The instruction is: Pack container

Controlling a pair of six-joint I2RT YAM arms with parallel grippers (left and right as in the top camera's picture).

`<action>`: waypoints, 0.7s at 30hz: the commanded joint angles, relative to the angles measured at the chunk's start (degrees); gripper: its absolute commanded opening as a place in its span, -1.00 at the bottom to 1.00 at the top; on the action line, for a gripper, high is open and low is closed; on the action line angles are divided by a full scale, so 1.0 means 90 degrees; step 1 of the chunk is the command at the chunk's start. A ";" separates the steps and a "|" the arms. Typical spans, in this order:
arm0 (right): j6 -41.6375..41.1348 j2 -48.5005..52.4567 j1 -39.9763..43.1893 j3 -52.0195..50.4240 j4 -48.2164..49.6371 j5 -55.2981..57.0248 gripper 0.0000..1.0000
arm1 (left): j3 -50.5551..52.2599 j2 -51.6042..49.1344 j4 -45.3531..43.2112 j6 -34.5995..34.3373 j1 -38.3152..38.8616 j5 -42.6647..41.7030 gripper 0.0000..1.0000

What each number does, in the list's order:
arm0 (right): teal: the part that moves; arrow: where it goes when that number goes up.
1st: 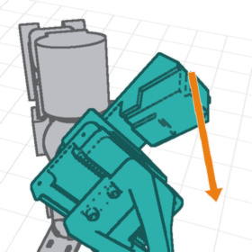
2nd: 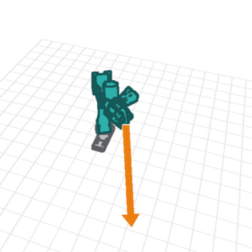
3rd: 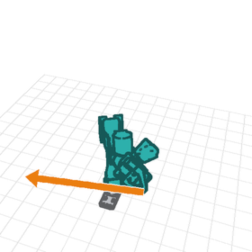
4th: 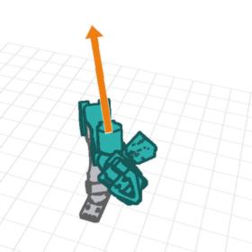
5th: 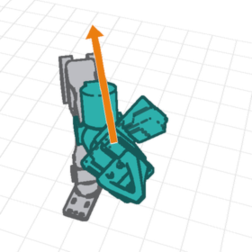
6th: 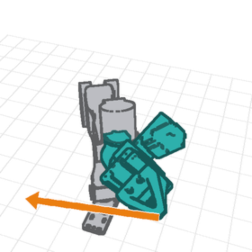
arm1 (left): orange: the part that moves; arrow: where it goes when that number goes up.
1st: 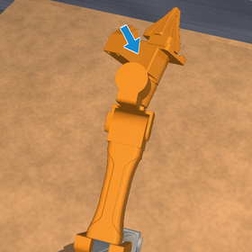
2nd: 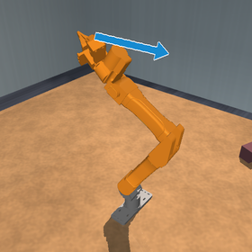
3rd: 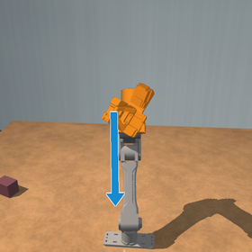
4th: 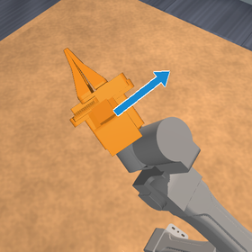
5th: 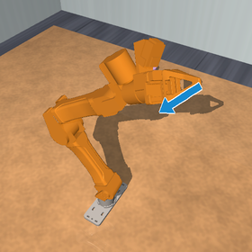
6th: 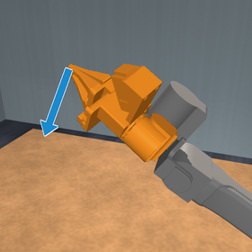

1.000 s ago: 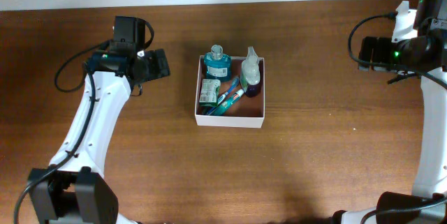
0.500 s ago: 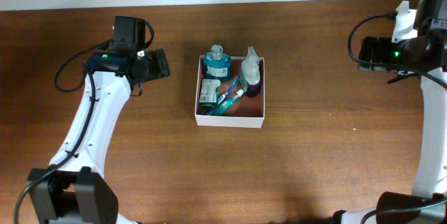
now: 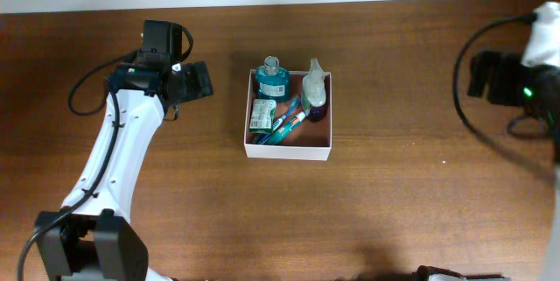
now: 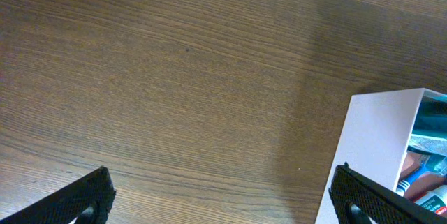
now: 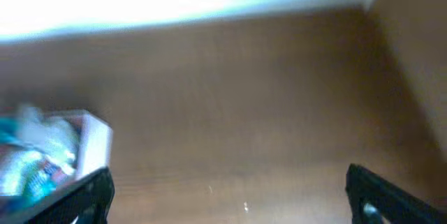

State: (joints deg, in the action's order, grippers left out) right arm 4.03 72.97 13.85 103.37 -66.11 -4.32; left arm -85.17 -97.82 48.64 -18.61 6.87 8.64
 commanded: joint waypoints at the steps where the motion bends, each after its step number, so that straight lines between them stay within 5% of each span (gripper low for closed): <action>1: -0.0053 -0.0908 -0.0061 -0.0495 0.0821 -0.0765 0.97 | -0.0070 0.0121 0.0005 0.0049 -0.0019 0.0070 0.99; 11: -0.0058 -0.3784 -0.0954 -0.5377 0.6717 -0.1027 0.98 | -0.0073 0.0121 0.0005 0.0049 -0.0019 0.0070 0.99; 21: -0.0177 -0.5370 -0.1042 -0.8862 0.9955 -0.1022 0.97 | -0.0073 0.0121 0.0005 0.0049 -0.0019 0.0070 0.99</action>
State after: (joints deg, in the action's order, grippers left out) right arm 3.18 27.24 4.86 28.08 20.40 -13.06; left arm -85.17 -97.82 48.62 -18.61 6.87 8.64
